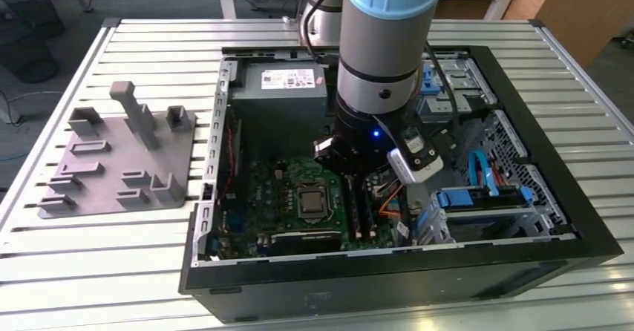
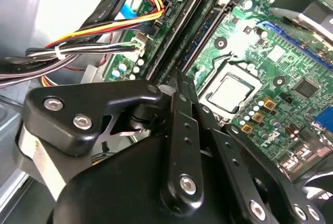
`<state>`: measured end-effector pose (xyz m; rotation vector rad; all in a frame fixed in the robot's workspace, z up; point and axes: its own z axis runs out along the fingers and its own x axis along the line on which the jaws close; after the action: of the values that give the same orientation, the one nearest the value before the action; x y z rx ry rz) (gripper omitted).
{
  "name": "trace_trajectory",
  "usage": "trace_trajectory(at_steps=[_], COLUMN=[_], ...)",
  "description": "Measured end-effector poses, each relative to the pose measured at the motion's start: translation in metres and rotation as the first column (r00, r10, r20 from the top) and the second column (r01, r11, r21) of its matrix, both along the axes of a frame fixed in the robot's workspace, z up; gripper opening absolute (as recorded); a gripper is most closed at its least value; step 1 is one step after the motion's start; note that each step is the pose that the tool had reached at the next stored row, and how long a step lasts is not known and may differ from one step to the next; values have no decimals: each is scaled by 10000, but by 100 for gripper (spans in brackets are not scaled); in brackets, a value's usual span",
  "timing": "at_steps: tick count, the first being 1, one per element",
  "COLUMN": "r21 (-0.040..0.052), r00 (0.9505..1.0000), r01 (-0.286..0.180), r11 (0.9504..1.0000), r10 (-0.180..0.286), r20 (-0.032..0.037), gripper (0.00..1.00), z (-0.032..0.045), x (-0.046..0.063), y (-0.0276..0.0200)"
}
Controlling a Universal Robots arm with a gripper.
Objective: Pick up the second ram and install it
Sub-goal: 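Insert the second ram into the second slot, then press down the second ram until it locks into place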
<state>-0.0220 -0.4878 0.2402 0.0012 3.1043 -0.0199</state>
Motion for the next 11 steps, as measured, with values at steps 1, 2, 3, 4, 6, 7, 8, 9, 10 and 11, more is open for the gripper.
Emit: trace_trajectory(at_steps=[1, 2, 3, 4, 6, 7, 8, 9, 10, 11], r21=[-1, -1, -2, -3, -3, -4, -4, -5, -4, -5], r00=[10000, 10000, 10000, 10000, 10000, 10000, 10000, 10000, 10000, 10000], r01=[-1, 0, 0, 0, 0, 0, 0, 0, 0, 0], r11=[10000, 10000, 10000, 10000, 10000, 10000, 10000, 10000, 10000, 10000], r10=[1, 0, 0, 0, 0, 0, 0, 0, 0, 0], r20=[0, 0, 1, 0, 0, 0, 0, 0, 0, 0], gripper=[10, 10, 10, 10, 10, 10, 10, 10, 10, 10], z=[0, 0, 0, 0, 0, 0, 0, 0, 0, 0], x=[0, 0, 0, 0, 0, 0, 0, 0, 0, 0], y=[0, 0, 0, 0, 0, 0, 0, 0, 0, 0])
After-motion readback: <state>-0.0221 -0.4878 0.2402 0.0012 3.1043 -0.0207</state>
